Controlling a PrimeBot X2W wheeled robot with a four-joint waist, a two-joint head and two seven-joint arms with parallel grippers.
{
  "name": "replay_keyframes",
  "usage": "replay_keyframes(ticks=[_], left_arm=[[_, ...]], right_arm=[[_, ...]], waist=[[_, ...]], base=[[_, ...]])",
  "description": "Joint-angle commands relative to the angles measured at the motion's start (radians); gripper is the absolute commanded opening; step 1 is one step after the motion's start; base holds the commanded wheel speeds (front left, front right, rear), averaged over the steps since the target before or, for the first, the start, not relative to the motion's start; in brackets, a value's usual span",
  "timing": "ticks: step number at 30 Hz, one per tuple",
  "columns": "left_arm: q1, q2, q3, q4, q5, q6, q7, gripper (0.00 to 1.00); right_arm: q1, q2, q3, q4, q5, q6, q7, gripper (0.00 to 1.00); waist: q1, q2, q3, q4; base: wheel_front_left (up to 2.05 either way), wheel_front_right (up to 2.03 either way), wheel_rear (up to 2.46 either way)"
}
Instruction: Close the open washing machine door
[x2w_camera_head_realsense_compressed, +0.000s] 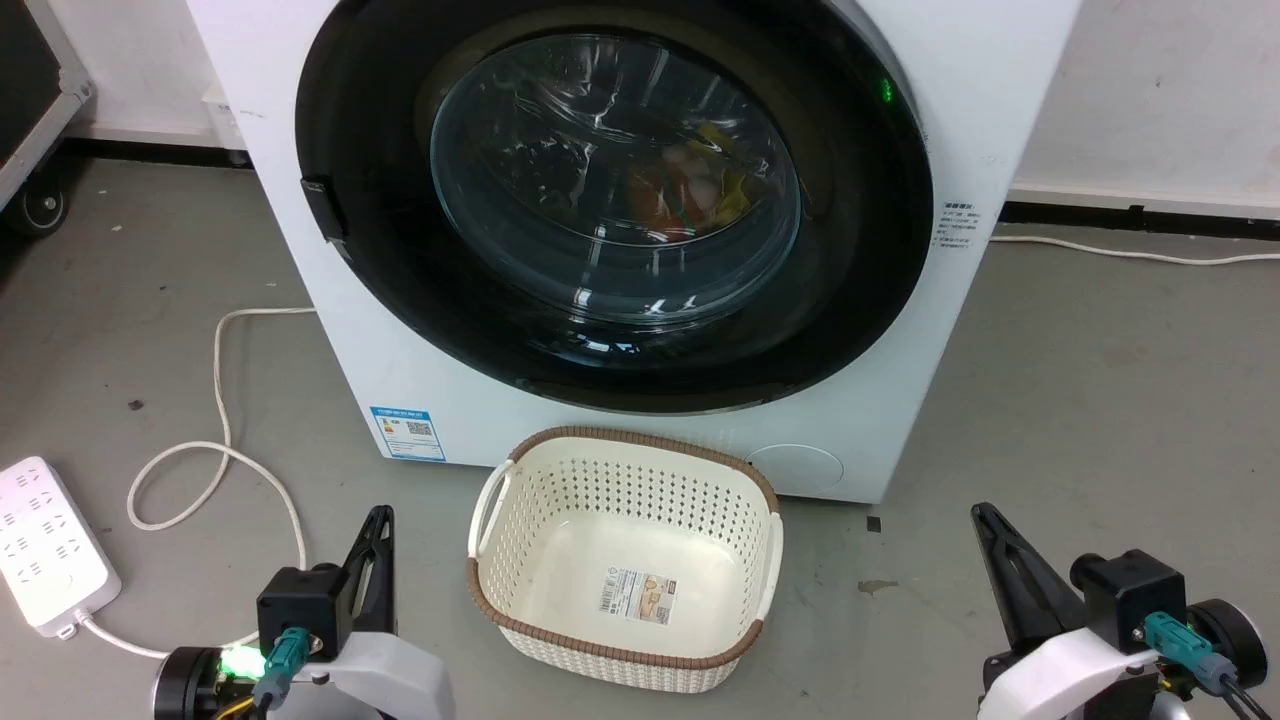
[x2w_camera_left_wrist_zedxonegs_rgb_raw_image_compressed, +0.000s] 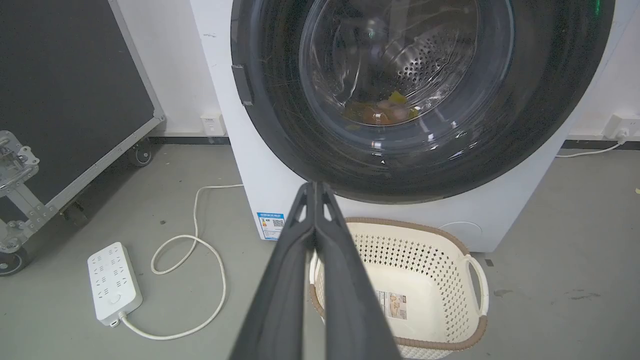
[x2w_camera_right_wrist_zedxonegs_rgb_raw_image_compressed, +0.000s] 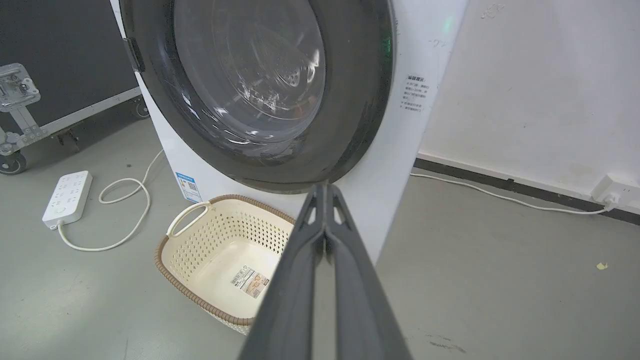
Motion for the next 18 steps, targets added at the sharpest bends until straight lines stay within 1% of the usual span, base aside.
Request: replay_keyframes(ticks=[1,18], left_arm=[[-0.015,-0.001,0.002,-0.005,0.003,0.003,0.0,0.0],[-0.015,-0.001,0.002,-0.005,0.003,0.003,0.0,0.0]], right_arm=[[-0.014,0.004,0.0,-0.006,-0.008,-0.001,0.0,0.0],[-0.014,0.004,0.0,-0.006,-0.008,-0.001,0.0,0.0]], waist=[[0.0,0.0,0.0,0.0],[0.0,0.0,0.0,0.0]], base=[[0.0,0.0,0.0],[0.0,0.0,0.0]])
